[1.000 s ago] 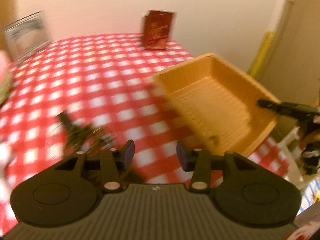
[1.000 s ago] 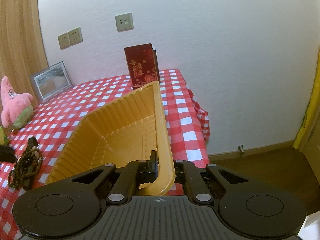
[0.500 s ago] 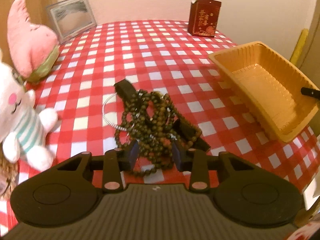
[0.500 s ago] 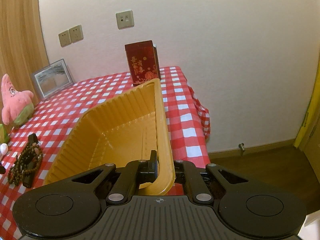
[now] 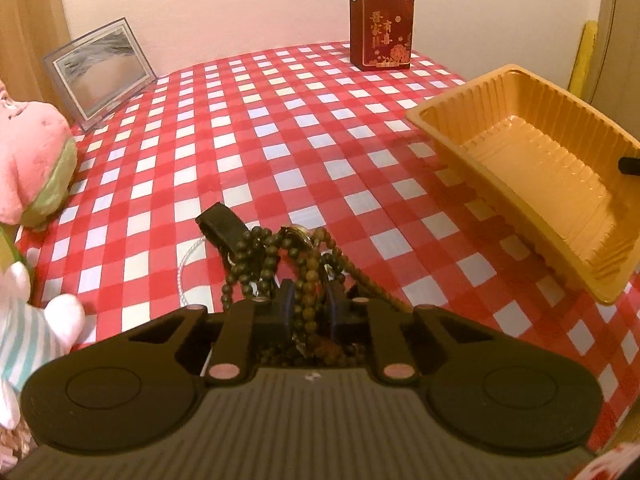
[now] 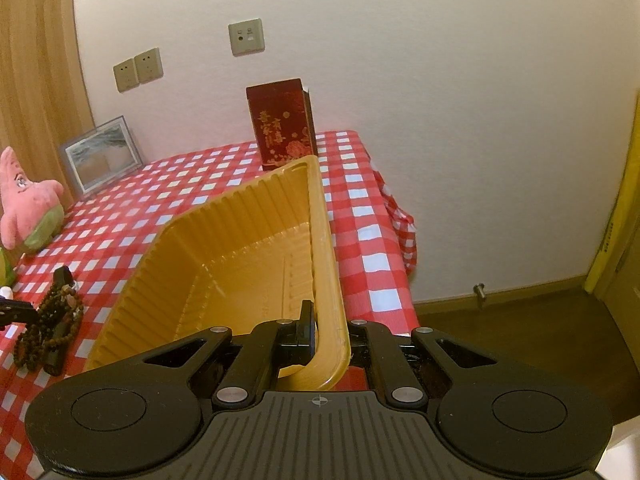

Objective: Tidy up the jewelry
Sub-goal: 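Return the left tool to the bead pile and grasp another strand, then lift the strand with the left tool and release it into the tray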

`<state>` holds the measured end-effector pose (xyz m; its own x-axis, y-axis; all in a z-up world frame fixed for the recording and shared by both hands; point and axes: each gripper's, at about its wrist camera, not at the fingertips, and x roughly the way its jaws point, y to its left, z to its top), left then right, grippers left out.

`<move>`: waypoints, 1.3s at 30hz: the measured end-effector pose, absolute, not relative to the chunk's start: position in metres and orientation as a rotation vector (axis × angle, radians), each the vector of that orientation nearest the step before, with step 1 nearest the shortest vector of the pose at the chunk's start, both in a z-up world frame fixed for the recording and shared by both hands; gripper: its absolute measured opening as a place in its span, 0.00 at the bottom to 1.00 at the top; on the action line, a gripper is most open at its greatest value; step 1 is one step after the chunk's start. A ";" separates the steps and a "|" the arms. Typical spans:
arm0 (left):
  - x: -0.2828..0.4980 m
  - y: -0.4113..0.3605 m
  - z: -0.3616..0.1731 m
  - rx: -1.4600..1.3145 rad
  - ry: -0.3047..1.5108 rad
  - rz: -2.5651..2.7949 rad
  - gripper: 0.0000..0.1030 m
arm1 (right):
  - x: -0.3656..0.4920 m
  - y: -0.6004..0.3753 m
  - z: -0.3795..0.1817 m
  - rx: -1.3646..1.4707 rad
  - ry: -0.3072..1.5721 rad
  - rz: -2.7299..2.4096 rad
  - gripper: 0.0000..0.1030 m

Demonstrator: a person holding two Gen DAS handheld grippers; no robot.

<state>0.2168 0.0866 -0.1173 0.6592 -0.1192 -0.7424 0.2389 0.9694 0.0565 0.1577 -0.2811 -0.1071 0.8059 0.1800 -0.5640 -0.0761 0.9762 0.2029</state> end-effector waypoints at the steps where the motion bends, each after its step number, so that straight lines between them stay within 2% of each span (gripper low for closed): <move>1: 0.219 0.086 -0.118 0.155 0.827 -0.206 0.13 | 0.157 -0.281 -0.107 0.174 0.620 0.137 0.05; 9: 0.225 0.083 -0.125 0.203 0.833 -0.218 0.11 | 0.157 -0.282 -0.108 0.176 0.624 0.131 0.05; 11: 0.224 0.082 -0.125 0.219 0.824 -0.218 0.06 | 0.157 -0.283 -0.108 0.179 0.624 0.131 0.05; 16: 0.216 0.083 -0.114 0.213 0.799 -0.240 0.06 | 0.157 -0.282 -0.109 0.179 0.624 0.134 0.05; 39: 0.147 0.084 0.011 0.047 0.613 -0.272 0.06 | 0.136 -0.277 -0.108 0.230 0.630 0.130 0.05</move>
<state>0.1473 0.0835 0.0111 0.7834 -0.2384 -0.5740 0.2662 0.9632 -0.0367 0.1356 -0.2765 -0.1079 0.8010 0.1896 -0.5678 -0.0503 0.9665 0.2517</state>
